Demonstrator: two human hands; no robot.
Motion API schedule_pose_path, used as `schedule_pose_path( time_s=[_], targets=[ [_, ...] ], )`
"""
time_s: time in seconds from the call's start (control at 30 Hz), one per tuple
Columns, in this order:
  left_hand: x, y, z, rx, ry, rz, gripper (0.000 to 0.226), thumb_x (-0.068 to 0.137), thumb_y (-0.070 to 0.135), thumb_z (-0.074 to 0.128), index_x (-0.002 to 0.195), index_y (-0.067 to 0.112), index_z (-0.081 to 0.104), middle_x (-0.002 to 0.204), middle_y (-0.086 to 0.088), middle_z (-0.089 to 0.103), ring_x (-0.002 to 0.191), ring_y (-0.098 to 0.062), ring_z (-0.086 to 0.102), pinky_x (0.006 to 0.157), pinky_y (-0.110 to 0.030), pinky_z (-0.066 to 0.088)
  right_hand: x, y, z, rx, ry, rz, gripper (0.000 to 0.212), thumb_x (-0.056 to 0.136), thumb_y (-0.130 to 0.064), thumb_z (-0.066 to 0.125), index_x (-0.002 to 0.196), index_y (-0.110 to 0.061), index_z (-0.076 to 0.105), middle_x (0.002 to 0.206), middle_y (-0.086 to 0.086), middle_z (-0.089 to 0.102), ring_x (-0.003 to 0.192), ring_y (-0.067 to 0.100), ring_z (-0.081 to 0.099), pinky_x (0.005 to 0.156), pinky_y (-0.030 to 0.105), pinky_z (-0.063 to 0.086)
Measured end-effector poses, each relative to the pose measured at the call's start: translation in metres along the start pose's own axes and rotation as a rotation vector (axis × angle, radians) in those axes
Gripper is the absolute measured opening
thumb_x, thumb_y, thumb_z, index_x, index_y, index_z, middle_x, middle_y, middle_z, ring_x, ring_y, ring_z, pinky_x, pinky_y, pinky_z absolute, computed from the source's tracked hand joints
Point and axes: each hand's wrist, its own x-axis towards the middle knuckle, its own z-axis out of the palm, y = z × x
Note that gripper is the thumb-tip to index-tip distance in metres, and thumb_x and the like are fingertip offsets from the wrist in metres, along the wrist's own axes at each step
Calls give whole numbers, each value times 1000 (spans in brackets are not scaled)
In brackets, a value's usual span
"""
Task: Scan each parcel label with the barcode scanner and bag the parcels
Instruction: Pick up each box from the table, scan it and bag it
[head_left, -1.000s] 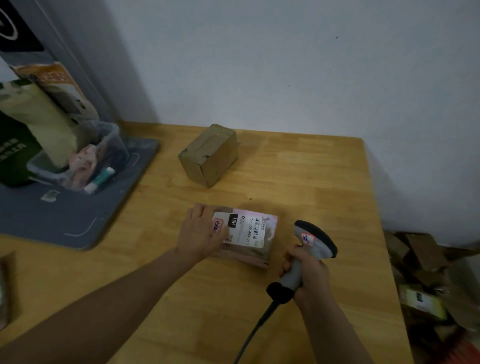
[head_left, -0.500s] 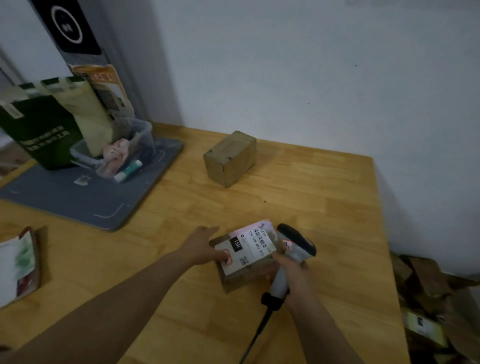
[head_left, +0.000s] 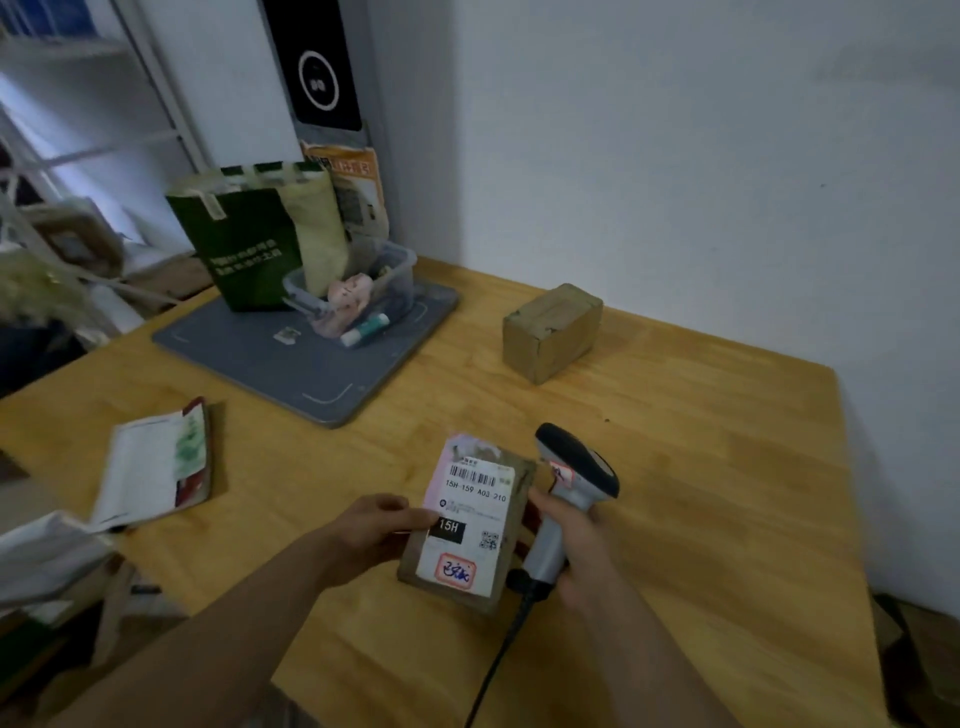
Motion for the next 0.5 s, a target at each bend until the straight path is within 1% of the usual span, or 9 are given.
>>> schedule_pose_path(
  time_s=[0.07,0.1,0.13,0.17,0.2,0.23,0.27,0.37,0.5],
  targets=[
    [-14,6,-21,5,138,58,112,41,23,97,134,0,39,112,-25,66,97,-37,68,77,-42,57,-10,6,23,-117,-15,-74,41,78,-24,77,112,-15,57,103,4,62,95,24,58,86,42,49],
    [-20,10,-31,15,192,90,111,50,19,93,142,2,32,114,-21,64,99,-35,67,78,-40,56,-15,9,33,-188,-27,-96,38,80,-28,76,111,-18,56,104,1,60,97,23,57,87,41,48],
    [-25,12,-40,28,236,115,102,61,14,88,144,2,30,115,-18,64,100,-32,66,79,-39,56,-22,12,43,-255,-70,-112,33,82,-30,74,108,-17,59,102,2,63,95,23,60,84,41,51],
    [-33,13,-52,42,276,141,88,68,10,82,142,1,36,114,-15,65,102,-30,65,81,-39,56,-32,15,56,-314,-132,-125,26,83,-30,73,100,-13,64,92,5,67,84,24,64,74,38,55],
    [-39,14,-63,62,309,160,72,72,8,79,136,0,46,112,-13,66,102,-27,65,83,-39,56,-41,17,65,-350,-192,-130,21,84,-28,73,89,-8,67,77,8,68,67,22,64,59,33,54],
    [-47,12,-76,72,354,176,59,74,7,77,127,1,54,109,-11,68,101,-26,66,84,-39,57,-52,21,75,-381,-252,-130,22,84,-25,73,77,-6,66,65,9,64,53,19,59,48,28,48],
    [-53,10,-87,74,385,188,50,74,8,78,120,3,59,108,-10,69,102,-26,66,85,-40,57,-59,24,84,-413,-296,-131,23,83,-23,74,71,-6,65,57,9,59,46,17,53,44,25,43],
    [-72,2,-118,56,472,208,49,70,10,81,114,6,61,108,-10,69,103,-27,66,87,-43,56,-78,37,109,-503,-404,-141,14,79,-15,75,74,-10,63,54,5,54,43,14,48,42,24,39],
    [-94,-8,-144,7,572,219,43,71,8,80,110,10,62,107,-8,69,97,-23,67,78,-36,58,-96,50,137,-613,-489,-162,10,81,-9,71,77,-10,61,51,-1,54,43,10,48,43,24,41]
  ],
)
